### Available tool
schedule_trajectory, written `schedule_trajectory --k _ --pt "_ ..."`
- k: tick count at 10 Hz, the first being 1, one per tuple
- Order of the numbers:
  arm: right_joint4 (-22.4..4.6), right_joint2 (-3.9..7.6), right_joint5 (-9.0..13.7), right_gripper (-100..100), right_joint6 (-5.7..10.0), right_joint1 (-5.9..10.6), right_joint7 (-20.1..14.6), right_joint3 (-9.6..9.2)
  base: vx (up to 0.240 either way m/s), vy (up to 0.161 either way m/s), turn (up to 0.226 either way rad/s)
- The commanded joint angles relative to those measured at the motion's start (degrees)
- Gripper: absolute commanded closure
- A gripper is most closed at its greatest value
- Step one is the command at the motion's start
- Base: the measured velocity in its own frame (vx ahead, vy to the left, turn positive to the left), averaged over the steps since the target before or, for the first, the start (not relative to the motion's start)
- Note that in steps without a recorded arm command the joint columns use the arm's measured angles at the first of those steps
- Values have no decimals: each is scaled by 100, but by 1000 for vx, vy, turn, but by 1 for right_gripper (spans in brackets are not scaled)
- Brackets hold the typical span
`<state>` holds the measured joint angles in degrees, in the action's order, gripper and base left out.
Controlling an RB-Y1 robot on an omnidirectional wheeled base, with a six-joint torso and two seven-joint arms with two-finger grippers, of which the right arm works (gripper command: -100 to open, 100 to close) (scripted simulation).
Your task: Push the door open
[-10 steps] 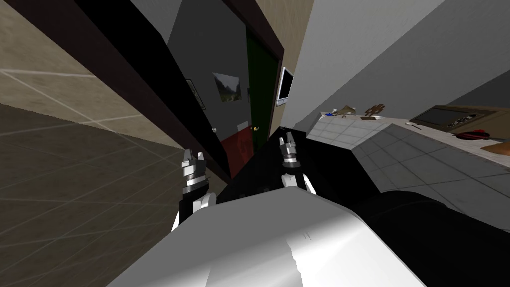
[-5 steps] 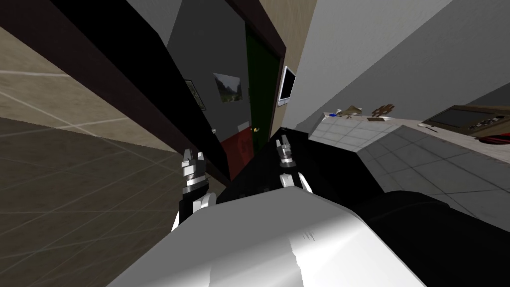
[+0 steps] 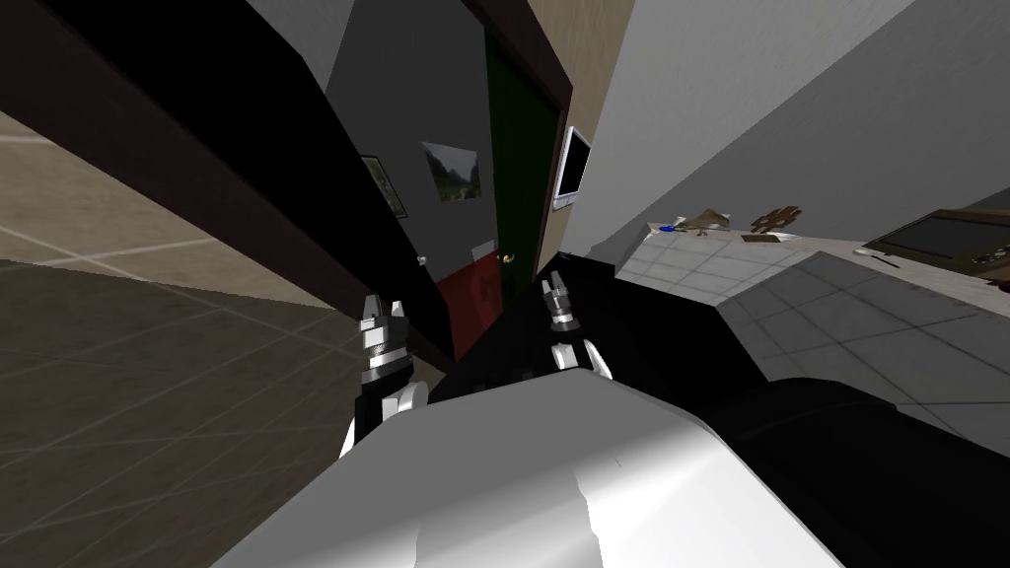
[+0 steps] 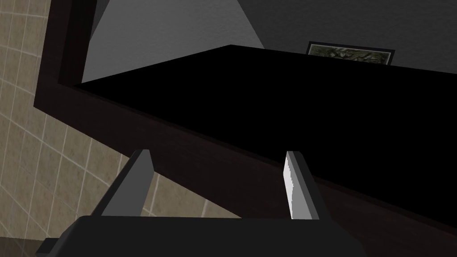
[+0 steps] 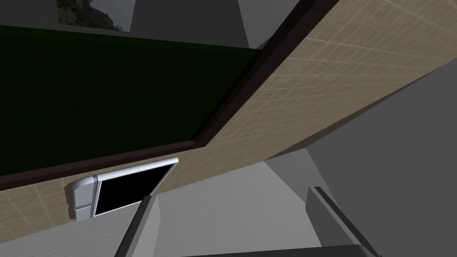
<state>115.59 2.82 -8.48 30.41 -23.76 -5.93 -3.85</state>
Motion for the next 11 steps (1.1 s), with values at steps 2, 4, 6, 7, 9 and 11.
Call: schedule_trajectory --k 2,4,6,7,9,11 --pt "-309 47 -58 -100 77 128 -67 -19 80 -63 41" --pt "-559 83 -101 -100 142 232 -118 -31 105 -53 41" --pt "-817 117 -145 -100 208 340 -171 -43 92 -56 31" --pt "-955 132 -169 -100 244 398 -199 -49 96 -58 46" --pt "-1231 162 -216 -100 315 513 -255 -62 89 -64 48" --pt "-1507 191 -264 -100 387 628 -311 -75 91 -75 45"
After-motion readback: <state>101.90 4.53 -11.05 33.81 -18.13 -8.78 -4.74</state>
